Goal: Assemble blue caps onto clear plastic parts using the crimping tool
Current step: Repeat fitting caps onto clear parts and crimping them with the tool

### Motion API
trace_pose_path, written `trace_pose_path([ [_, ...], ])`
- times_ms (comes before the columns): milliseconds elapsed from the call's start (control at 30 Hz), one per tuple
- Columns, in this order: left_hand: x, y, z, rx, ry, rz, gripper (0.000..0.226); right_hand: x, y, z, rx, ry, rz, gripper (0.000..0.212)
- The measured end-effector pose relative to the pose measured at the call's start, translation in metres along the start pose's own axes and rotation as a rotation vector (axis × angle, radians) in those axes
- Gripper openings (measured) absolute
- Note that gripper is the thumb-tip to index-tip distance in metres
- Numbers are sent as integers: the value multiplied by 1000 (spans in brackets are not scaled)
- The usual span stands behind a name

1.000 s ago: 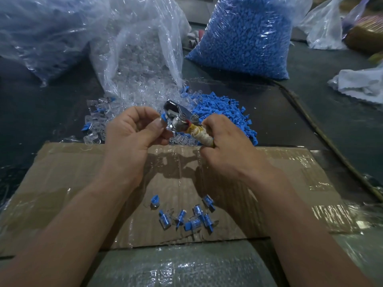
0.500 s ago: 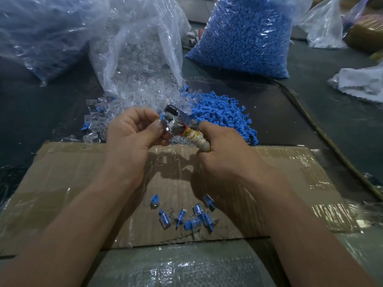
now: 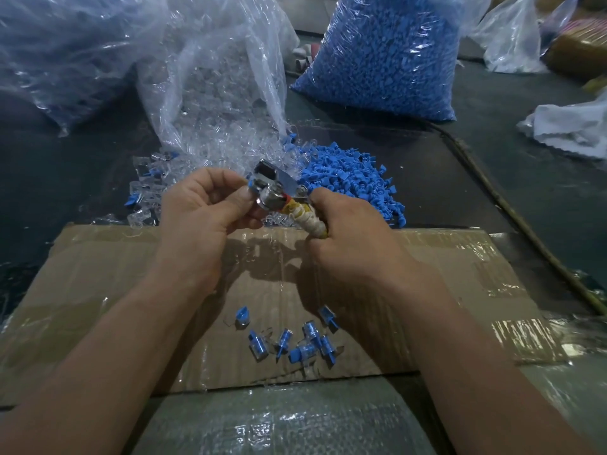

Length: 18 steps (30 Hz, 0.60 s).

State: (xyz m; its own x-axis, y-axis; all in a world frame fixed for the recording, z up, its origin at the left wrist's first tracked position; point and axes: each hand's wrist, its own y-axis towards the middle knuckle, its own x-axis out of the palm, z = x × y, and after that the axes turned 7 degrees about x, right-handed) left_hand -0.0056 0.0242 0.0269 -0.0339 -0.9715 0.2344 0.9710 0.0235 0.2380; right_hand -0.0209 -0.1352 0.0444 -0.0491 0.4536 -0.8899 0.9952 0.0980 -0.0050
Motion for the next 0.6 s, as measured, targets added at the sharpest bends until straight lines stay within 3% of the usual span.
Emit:
trace_pose_path([
  [167,-8,3,7,-186,71,-71,12,-12,3,13,48,74,57,28],
  [400,-13,0,12,-489,369,-786,11,-16,5,24,123,15,74,32],
  [600,-12,-2,10,-465,343,-1105,8,-9,4,14,89,-30,-34,43],
])
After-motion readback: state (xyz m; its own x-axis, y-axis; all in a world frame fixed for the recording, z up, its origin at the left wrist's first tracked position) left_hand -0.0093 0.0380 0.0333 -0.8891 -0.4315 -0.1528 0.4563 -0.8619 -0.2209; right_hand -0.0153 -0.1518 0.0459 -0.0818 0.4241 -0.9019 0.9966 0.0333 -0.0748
